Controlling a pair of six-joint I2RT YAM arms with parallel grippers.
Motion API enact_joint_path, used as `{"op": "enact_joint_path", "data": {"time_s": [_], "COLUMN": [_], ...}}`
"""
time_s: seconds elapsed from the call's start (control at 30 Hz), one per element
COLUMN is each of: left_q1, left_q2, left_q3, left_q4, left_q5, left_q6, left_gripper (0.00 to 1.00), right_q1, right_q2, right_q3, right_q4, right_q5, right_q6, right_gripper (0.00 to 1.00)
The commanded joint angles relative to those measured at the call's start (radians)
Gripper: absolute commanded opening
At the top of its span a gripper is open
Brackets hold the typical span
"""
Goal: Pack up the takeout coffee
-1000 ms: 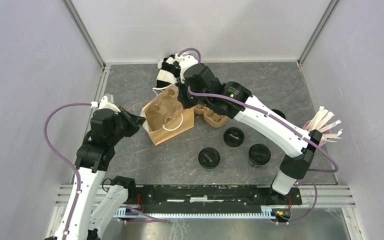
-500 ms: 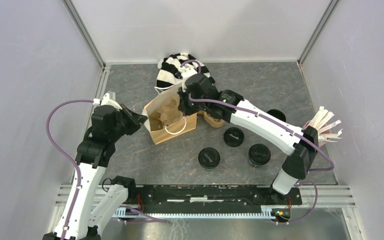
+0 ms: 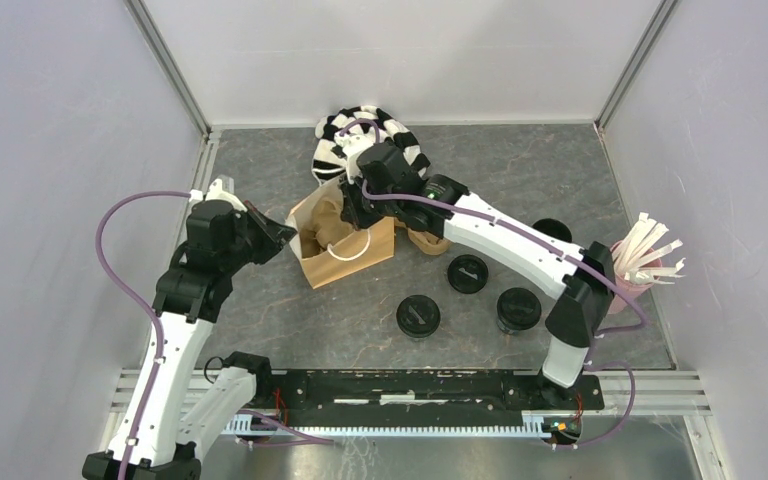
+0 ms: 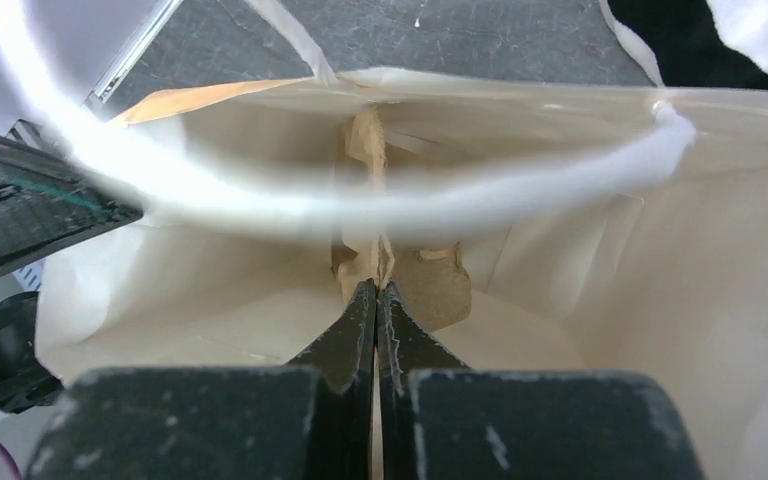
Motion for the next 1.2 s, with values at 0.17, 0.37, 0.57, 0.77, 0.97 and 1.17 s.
{"op": "enact_joint_path", "data": {"time_s": [0.17, 0.37, 0.57, 0.77, 0.97, 1.17], "left_q1": [-0.003, -0.003, -0.003, -0.003, -0.003, -0.003], "left_q2": [0.026, 0.022, 0.023, 0.037, 0.053, 0.084], "left_q3": [0.048, 0.043, 0.038, 0.059, 0.088, 0.151], "left_q4": [-0.055, -0.071, -0.087, -0.099, -0.117, -0.160], "left_q5": [-0.001, -0.024, -0.050, -0.066, -0.082, -0.101], "left_q6": [0.000, 0.002, -0.002, 0.009, 0.020, 0.019], "left_gripper": [0.02, 0.02, 0.02, 0.02, 0.02, 0.02], "right_q1": [0.003, 0.001, 0.017, 0.025, 0.014, -0.058], "right_q2": [0.051, 0.093, 0.104, 0.074, -0.010, -0.204], "right_q3": [0.056, 0.096, 0.265, 0.304, 0.380, 0.238], "right_q4": [-0.051, -0.078, -0.302, -0.320, -0.357, -0.293], "right_q5": [0.065, 0.102, 0.332, 0.331, 0.253, 0.243], "right_q6": [0.010, 0.018, 0.001, -0.029, -0.026, -0.021], "right_gripper": [0.00, 0.01, 0.37, 0.41, 0.65, 0.77]}}
